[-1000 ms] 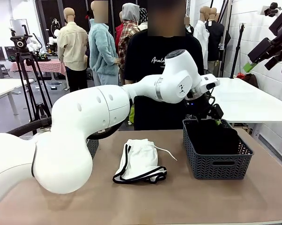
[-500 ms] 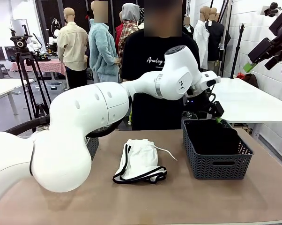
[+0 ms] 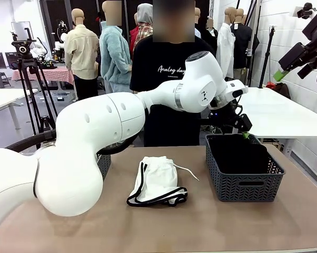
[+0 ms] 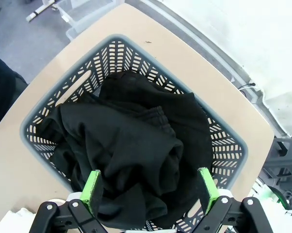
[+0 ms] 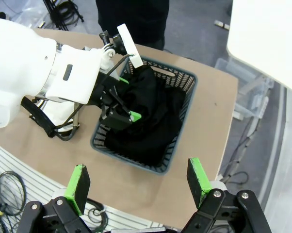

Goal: Sort the tops and bottoms.
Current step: Sort the clothes according to human instructions.

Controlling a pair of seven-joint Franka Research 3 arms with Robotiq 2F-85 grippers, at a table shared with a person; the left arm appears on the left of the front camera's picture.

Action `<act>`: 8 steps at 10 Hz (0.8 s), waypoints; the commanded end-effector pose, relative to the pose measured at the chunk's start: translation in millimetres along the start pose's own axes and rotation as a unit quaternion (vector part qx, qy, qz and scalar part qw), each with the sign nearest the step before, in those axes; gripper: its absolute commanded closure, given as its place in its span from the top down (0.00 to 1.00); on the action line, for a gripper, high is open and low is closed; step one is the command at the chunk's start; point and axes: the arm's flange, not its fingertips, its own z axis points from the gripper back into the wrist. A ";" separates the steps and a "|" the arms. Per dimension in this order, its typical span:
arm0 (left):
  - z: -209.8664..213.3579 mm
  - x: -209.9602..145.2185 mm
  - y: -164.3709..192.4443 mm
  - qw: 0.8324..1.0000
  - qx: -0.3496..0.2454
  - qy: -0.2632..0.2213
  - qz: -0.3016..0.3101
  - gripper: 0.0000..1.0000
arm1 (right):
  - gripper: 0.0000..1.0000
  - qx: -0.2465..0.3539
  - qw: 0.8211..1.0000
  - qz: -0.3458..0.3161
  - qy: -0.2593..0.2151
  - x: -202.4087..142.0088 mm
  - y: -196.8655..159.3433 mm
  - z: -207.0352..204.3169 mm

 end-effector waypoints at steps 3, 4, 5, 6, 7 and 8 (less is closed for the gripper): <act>1.1 0.5 0.0 1.000 0.000 -0.001 -0.001 1.00 | 1.00 -0.004 1.000 0.006 0.002 0.9 -0.9 -0.8; 1.1 0.5 0.0 1.000 0.000 -0.001 -0.001 1.00 | 1.00 -0.004 1.000 0.006 0.002 0.9 -0.9 -0.8; 1.1 0.5 0.0 1.000 0.000 -0.001 -0.001 1.00 | 1.00 -0.004 1.000 0.006 0.002 0.9 -0.9 -0.8; 1.1 0.5 0.0 1.000 0.000 -0.001 -0.001 1.00 | 1.00 -0.004 1.000 0.006 0.002 0.9 -0.9 -0.8; 1.1 0.5 0.0 1.000 0.000 -0.001 -0.001 1.00 | 1.00 -0.004 1.000 0.006 0.002 0.9 -0.9 -0.8; 1.1 0.5 0.0 1.000 0.000 -0.001 -0.001 1.00 | 1.00 -0.004 1.000 0.006 0.002 0.9 -0.9 -0.8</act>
